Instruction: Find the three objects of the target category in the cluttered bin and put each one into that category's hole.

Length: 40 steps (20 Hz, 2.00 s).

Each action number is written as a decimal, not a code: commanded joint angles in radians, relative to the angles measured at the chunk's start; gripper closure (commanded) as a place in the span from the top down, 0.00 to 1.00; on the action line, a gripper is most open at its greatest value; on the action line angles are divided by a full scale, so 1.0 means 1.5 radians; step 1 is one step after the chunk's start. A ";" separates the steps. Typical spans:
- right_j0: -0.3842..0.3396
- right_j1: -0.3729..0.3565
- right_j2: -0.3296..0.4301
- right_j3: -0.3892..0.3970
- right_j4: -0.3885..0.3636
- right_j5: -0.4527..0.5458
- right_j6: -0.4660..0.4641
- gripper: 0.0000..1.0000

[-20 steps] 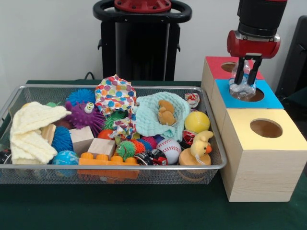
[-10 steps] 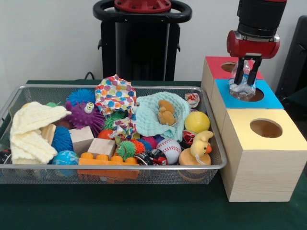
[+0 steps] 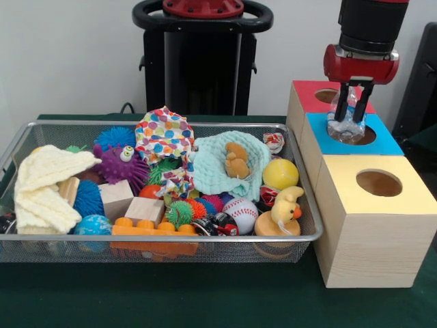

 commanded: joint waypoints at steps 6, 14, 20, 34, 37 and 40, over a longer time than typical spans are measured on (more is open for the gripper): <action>-0.002 0.012 0.040 0.069 0.027 -0.071 0.167 0.00; -0.004 0.013 0.043 0.072 0.030 -0.078 0.161 0.00; -0.001 0.016 0.043 0.070 0.033 -0.084 0.166 0.00; -0.002 0.018 0.045 0.066 0.036 -0.084 0.163 0.00; -0.002 0.018 0.047 0.063 0.038 -0.084 0.163 0.00; -0.003 0.019 0.050 0.061 0.041 -0.087 0.164 0.00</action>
